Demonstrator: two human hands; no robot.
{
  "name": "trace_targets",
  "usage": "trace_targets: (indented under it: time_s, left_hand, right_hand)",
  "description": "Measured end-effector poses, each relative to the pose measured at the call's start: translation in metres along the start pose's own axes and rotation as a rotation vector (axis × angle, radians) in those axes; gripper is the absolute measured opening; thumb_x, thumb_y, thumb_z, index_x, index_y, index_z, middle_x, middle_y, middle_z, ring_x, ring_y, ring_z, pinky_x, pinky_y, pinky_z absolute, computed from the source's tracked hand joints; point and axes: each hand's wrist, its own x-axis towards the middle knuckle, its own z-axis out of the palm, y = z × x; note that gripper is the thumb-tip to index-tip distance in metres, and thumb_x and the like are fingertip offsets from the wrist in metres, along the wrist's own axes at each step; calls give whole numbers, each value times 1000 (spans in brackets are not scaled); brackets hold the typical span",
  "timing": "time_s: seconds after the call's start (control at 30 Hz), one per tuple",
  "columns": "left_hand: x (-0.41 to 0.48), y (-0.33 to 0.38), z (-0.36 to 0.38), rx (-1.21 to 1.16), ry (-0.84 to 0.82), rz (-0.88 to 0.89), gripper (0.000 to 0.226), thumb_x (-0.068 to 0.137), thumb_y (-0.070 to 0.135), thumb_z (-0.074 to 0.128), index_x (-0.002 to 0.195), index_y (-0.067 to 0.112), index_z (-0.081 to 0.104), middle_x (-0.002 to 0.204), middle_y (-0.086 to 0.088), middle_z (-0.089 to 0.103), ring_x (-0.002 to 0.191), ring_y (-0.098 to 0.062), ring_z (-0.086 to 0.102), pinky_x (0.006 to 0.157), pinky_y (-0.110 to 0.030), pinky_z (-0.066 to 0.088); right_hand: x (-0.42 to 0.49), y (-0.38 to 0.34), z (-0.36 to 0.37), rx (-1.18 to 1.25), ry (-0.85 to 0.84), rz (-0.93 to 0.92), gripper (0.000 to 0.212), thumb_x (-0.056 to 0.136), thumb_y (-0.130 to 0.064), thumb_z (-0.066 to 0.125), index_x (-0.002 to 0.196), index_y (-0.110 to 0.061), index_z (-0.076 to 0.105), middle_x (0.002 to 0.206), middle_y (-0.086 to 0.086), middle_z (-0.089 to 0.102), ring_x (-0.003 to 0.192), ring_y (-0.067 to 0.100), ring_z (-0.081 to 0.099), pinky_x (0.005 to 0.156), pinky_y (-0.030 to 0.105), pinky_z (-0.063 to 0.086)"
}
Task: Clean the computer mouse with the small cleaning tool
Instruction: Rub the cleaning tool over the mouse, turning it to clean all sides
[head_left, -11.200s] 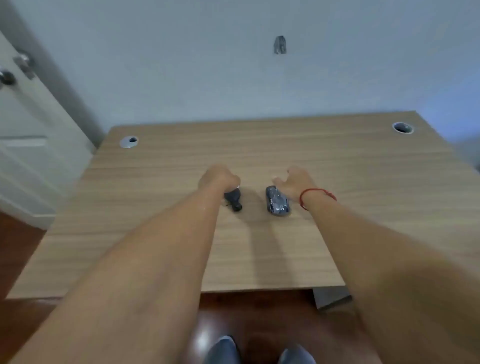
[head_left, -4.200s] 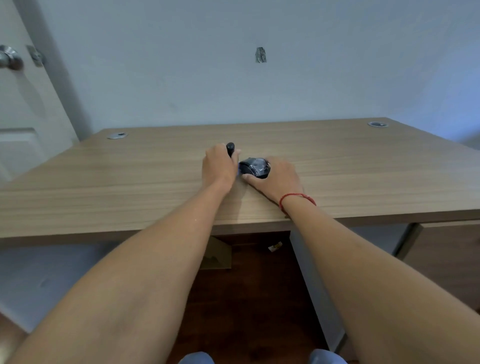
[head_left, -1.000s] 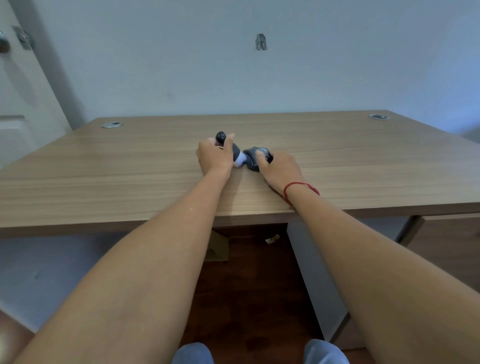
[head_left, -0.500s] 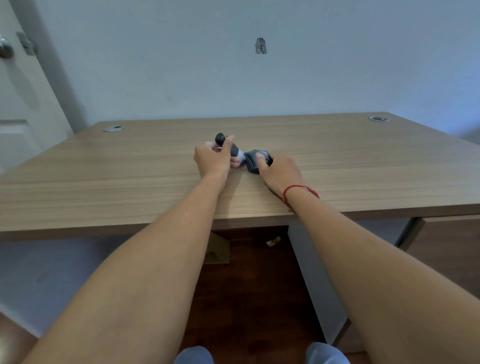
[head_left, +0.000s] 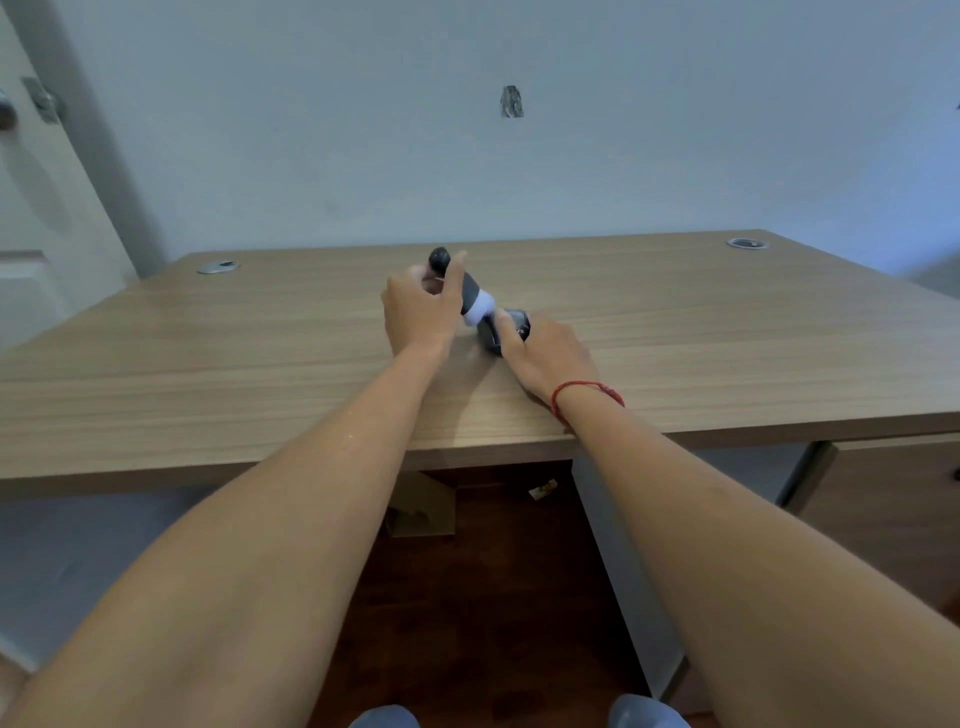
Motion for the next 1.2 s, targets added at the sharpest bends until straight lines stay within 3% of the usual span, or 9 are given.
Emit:
trace_targets:
  time_s: [0.07,0.17,0.33,0.57,0.7,0.87,0.97,1.1,1.2]
  left_hand:
    - [2,7,4,51,-63,93,45,82,47,65,69,4,64,66,-6,69,71,-27,68,67,-39,54]
    - [1,5,9,251,-153,218,46,83,48,62,66,6,60,68,-10,68,66,-28,61,64,-39,51]
    - [3,-19,2,535,-141,207,43,89,46,58,70,7,56,81,-16,68,80,-36,62,64,-37,46]
    - [2,15,3,181,-97,267,48,85,44,61,66,0,61,65,-13,68,67,-30,65,62,-38,50]
    - [-8,8,7,432,-150,347,46,87,45,60,62,8,50,64,-13,61,70,-36,61,56,-34,39]
    - [-8,2,-4,707,-96,342,43,93,45,51,79,5,60,86,-19,69,84,-39,62,60,-33,33]
    - [-7,1,-12,651,-85,331,44,92,47,53,70,9,54,75,-15,64,79,-37,61,59,-33,33]
    - [-7,12,-7,442,-116,378,44,89,45,59,64,9,53,66,-12,63,68,-33,59,58,-36,41]
    - [-7,6,-3,530,-133,328,41,90,45,56,67,11,52,70,-12,62,73,-34,60,60,-35,40]
  right_hand:
    - [-1,1,1,7,3,-13,59,84,-68,47,107,-15,62,95,2,66,87,24,61,75,36,48]
    - [0,3,4,-69,-9,-61,60,77,-60,66,114,-15,58,106,4,67,96,26,63,83,38,52]
    - [0,4,1,-23,8,-68,54,79,-46,68,121,-13,58,114,6,66,105,26,62,84,35,51]
    - [-1,4,-2,24,-11,-61,48,75,-51,67,107,-16,62,100,3,66,92,26,61,74,33,44]
    - [-3,5,-3,49,-6,-75,34,74,-44,69,96,-18,62,92,2,66,85,24,62,68,31,43]
    - [-3,4,-3,52,11,-57,41,71,-44,69,99,-16,65,97,6,68,89,27,64,75,35,52]
    - [-3,4,-2,44,3,-51,47,68,-48,66,103,-17,65,99,6,69,92,28,65,80,38,54]
    - [-1,5,0,14,-7,-56,51,73,-58,68,101,-16,64,97,5,67,89,26,64,75,37,52]
    - [1,7,1,10,3,-76,53,75,-59,68,103,-14,65,99,6,67,91,27,63,75,37,50]
